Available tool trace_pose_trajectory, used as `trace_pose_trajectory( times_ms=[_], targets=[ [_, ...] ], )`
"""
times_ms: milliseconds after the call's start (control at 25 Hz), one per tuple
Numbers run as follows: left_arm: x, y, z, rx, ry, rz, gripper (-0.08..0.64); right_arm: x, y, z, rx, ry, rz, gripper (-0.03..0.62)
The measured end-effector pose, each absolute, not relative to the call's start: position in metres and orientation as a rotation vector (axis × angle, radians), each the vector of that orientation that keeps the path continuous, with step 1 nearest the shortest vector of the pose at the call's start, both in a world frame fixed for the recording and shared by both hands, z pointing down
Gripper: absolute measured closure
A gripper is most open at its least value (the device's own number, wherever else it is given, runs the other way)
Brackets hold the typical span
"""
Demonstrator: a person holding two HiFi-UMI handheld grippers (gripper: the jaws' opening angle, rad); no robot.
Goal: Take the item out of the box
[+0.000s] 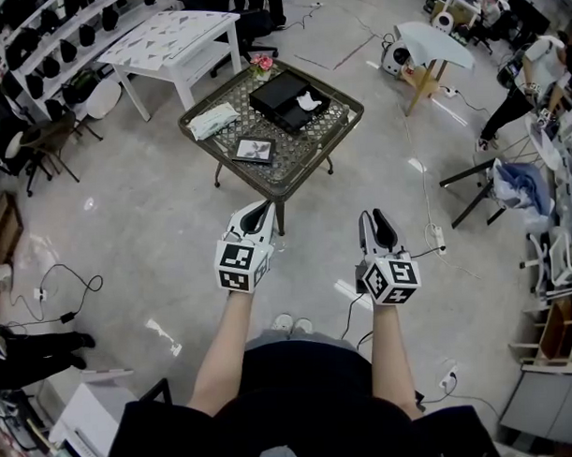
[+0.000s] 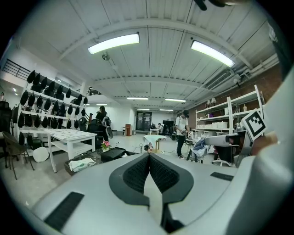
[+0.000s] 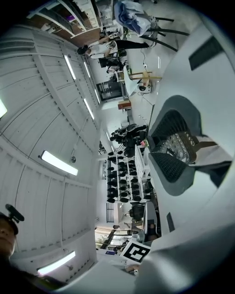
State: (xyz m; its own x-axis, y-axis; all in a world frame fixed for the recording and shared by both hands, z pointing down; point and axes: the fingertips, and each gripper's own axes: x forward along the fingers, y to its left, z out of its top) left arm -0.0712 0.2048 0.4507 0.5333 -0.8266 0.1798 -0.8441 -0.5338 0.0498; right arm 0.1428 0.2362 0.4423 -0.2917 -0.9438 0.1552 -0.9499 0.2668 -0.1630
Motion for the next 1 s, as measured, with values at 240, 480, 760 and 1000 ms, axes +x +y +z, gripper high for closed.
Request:
trace_pose_trajectory(
  times_ms=[240, 480, 760, 1000],
  targets=[
    [-0.079, 0.204, 0.451, 2.637, -1.442, 0.196, 0.541, 0.133, 0.238, 0.438, 1.832, -2.541, 0.352, 0.386],
    [-0.086, 0.201, 0.452, 2.638, -1.435, 0.192, 0.541, 0.128, 0.237, 0.439, 1.841, -2.534, 0.354, 0.356],
    [-0.1, 0.194, 0.455, 2.656, -1.419, 0.186, 0.541, 0.124, 0.238, 0.436, 1.904, -2.522, 0.339, 0.353],
    [-0.107, 0.182, 0.458, 2.656, -1.412, 0.198, 0.541, 0.127, 0.232, 0.432, 1.949, -2.508, 0.337, 0.353]
  ],
)
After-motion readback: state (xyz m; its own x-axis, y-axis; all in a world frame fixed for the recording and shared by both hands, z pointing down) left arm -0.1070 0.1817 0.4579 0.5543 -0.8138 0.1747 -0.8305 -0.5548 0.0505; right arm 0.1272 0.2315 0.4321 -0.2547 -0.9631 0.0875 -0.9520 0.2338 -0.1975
